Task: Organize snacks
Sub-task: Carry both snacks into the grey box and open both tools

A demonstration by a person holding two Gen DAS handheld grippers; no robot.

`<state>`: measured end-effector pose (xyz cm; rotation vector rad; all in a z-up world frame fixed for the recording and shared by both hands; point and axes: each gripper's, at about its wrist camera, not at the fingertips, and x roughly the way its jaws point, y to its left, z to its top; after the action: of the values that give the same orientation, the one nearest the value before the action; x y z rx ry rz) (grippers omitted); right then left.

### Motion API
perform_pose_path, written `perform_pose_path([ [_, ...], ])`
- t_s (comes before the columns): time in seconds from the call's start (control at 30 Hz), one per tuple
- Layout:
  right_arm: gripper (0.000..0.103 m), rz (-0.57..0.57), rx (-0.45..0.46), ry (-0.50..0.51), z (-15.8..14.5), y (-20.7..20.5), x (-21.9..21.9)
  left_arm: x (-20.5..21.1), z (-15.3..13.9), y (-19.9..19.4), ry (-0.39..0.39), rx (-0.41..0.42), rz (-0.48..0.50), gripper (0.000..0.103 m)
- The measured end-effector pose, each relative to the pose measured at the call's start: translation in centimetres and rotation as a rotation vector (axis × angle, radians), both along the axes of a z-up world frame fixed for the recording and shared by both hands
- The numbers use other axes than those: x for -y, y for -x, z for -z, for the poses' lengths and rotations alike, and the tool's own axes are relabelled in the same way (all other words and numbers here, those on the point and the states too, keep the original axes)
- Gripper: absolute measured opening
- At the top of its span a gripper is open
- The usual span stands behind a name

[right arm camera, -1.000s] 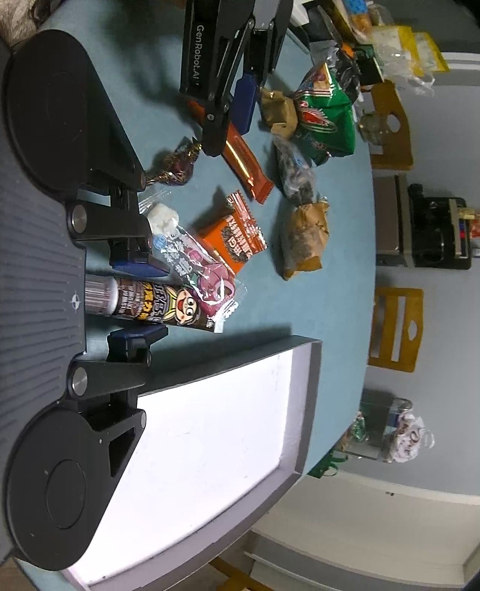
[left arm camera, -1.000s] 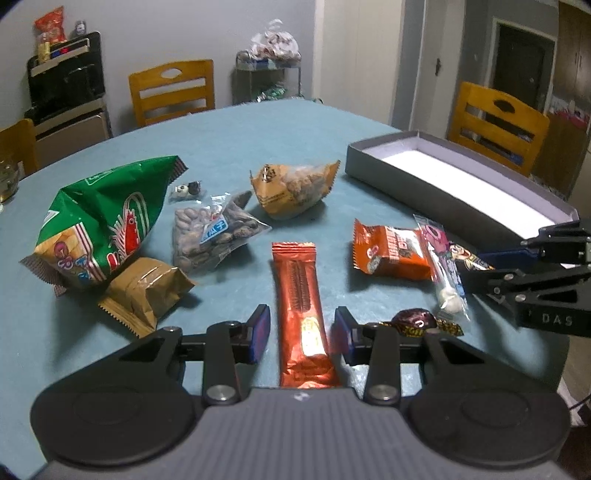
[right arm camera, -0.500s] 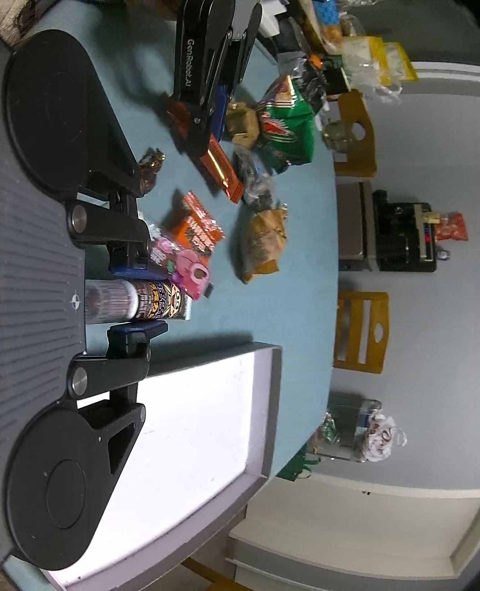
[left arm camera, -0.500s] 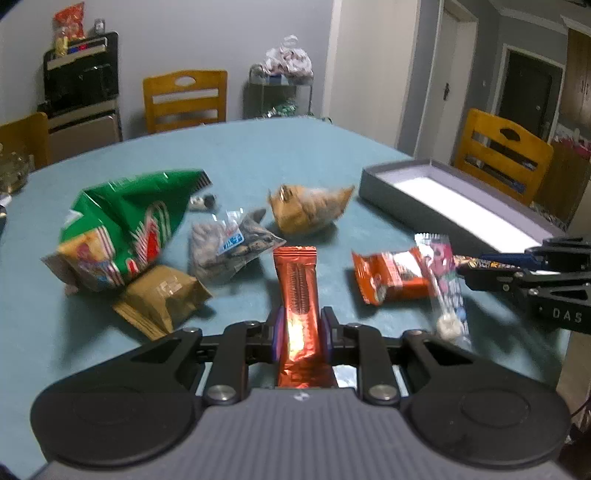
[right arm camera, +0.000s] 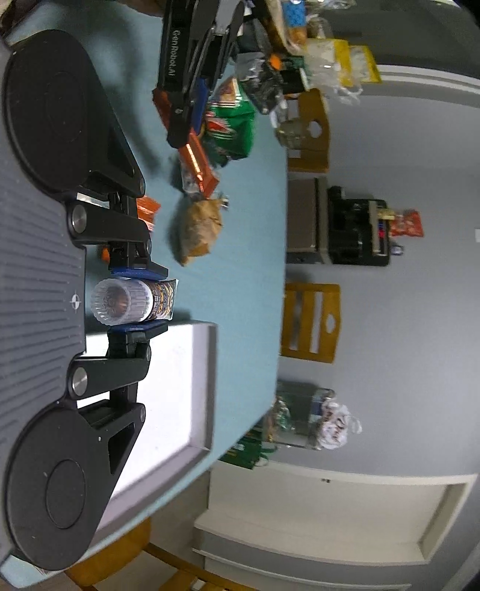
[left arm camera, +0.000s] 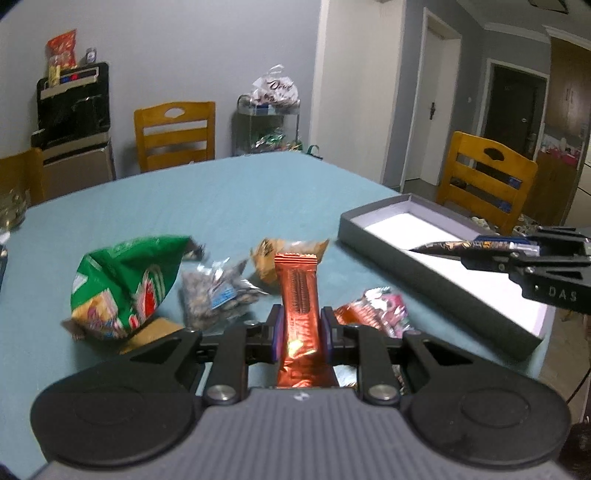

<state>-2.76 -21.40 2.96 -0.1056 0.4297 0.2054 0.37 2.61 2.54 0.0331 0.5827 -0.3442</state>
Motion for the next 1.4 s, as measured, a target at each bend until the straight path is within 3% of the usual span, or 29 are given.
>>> perform_pose_path([
  [0.3,0.024,0.061,0.053,-0.010,-1.1,0.5,2.7,2.9,-3.2,-0.8,0.016,0.038,0.070,0.018],
  [0.63,0.024,0.204,0.045,-0.027,0.6,0.6,8.8,12.3,-4.2,-3.0,-0.015,0.029,0.227,0.018],
  [1.0,0.024,0.284,-0.024,-0.042,4.1,-0.1,13.7,24.0,-0.5,-3.8,-0.043,-0.059,0.380,0.018],
  [1.4,0.025,0.267,-0.079,-0.037,6.1,-0.8,14.8,27.2,2.8,-4.7,-0.071,-0.158,0.412,0.018],
])
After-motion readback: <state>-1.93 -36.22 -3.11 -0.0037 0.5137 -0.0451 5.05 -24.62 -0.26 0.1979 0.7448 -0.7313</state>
